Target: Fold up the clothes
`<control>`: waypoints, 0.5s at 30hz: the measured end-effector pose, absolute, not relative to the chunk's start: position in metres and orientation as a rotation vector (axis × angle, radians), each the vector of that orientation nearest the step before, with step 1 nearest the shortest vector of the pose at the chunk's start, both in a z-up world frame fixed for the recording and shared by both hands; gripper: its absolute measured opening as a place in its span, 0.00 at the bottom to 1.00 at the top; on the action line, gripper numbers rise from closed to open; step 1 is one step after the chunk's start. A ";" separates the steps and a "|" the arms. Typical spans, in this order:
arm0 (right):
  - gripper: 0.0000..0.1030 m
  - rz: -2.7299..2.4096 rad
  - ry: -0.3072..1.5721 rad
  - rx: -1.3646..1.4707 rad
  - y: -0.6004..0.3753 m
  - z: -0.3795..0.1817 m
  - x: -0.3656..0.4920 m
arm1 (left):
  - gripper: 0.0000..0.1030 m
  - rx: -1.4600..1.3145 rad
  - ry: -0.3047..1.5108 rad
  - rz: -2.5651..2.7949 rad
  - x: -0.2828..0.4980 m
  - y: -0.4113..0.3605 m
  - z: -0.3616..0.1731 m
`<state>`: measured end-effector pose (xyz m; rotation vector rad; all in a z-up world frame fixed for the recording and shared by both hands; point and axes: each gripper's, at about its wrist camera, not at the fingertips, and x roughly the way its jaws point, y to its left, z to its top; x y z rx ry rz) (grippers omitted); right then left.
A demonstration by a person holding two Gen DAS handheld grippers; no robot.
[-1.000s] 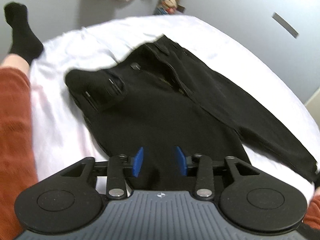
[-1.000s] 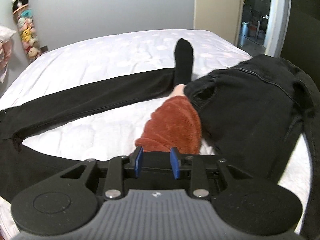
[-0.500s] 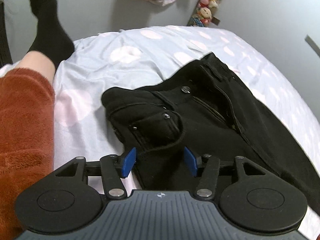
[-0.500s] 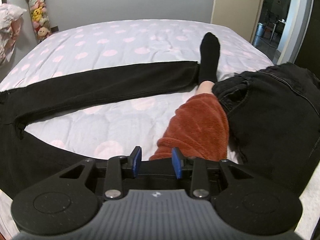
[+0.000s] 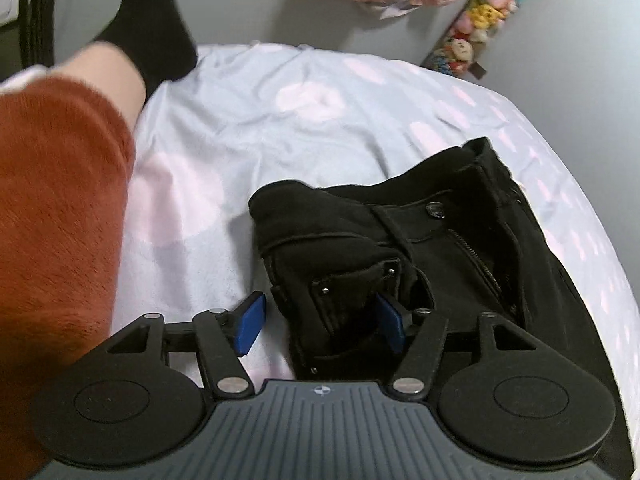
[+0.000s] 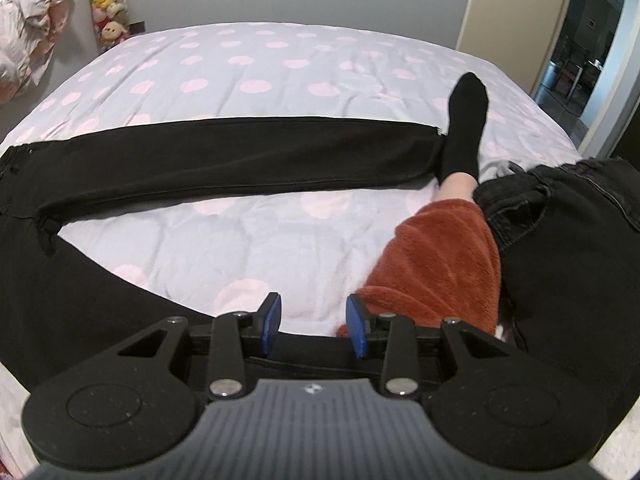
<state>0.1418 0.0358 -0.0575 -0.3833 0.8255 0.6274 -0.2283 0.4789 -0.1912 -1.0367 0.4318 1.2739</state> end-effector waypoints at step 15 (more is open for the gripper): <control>0.38 0.612 0.770 -0.425 0.032 -0.046 0.127 | 0.22 -0.780 0.623 1.400 -0.204 0.468 -0.186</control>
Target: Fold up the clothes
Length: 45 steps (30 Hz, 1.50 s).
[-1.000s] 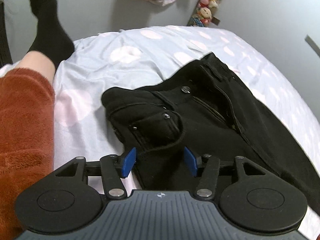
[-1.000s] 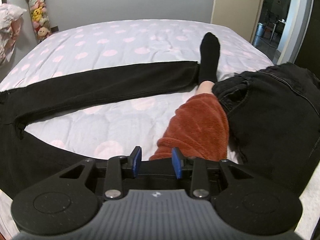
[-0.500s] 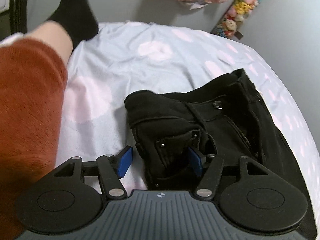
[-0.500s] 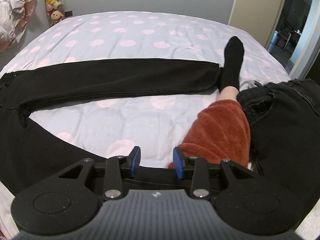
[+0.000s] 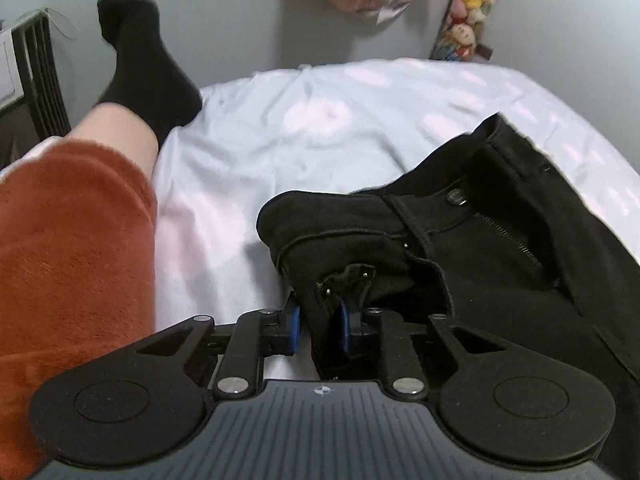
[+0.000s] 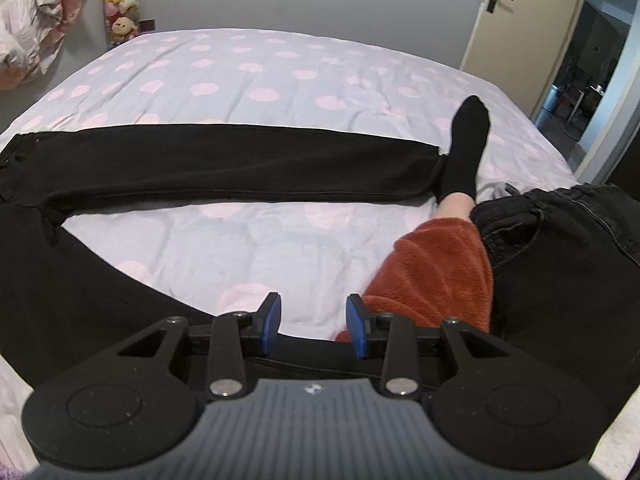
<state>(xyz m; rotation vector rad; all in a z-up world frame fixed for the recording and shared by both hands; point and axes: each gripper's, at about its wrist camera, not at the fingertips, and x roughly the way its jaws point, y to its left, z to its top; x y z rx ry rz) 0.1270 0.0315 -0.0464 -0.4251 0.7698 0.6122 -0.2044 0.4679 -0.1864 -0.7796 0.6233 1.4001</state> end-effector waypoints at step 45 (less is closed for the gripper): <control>0.63 0.953 0.879 -1.281 -0.023 -0.064 0.042 | 0.45 -0.145 0.608 1.022 -0.138 0.361 -0.151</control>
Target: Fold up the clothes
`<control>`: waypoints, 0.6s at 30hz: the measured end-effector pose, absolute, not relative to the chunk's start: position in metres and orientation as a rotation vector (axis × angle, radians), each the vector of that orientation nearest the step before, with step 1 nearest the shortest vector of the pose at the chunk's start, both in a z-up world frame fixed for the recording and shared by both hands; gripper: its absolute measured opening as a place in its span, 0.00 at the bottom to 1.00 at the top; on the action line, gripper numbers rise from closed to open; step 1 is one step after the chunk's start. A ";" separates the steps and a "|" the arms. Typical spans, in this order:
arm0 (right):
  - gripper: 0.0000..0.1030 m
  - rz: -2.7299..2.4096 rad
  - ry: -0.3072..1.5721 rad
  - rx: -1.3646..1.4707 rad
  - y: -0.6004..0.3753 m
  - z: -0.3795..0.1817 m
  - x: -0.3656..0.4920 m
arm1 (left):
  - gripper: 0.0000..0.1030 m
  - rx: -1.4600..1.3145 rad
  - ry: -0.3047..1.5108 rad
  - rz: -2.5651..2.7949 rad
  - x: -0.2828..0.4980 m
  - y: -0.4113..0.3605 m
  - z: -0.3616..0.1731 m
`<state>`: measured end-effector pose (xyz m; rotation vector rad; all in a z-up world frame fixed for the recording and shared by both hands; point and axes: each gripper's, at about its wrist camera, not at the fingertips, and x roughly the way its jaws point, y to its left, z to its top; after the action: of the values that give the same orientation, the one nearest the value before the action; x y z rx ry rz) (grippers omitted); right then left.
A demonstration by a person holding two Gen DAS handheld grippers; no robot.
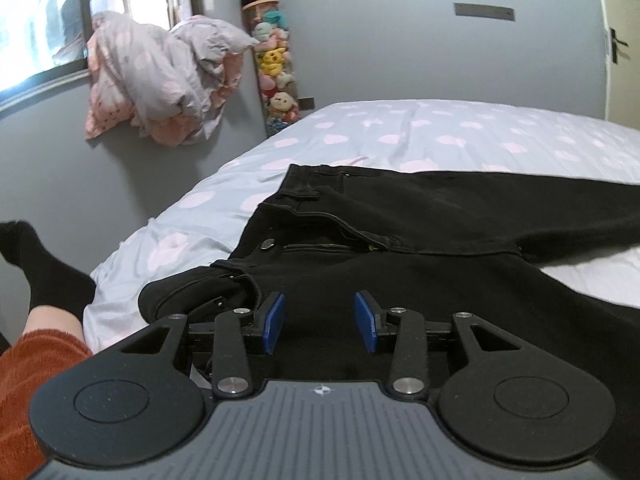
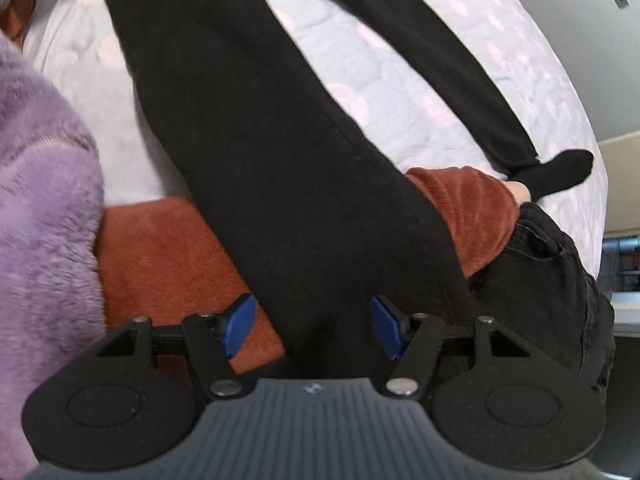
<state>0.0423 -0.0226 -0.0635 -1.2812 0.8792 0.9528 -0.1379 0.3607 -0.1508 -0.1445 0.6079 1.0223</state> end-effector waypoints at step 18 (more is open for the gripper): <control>0.41 1.005 0.611 -1.470 -0.035 -0.087 0.005 | 0.46 -0.058 0.653 0.970 -0.124 0.353 -0.158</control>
<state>0.0050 -0.0348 -0.0870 -1.4704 0.6112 1.0049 -0.1238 0.3525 -0.1584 -0.0578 0.6530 0.9704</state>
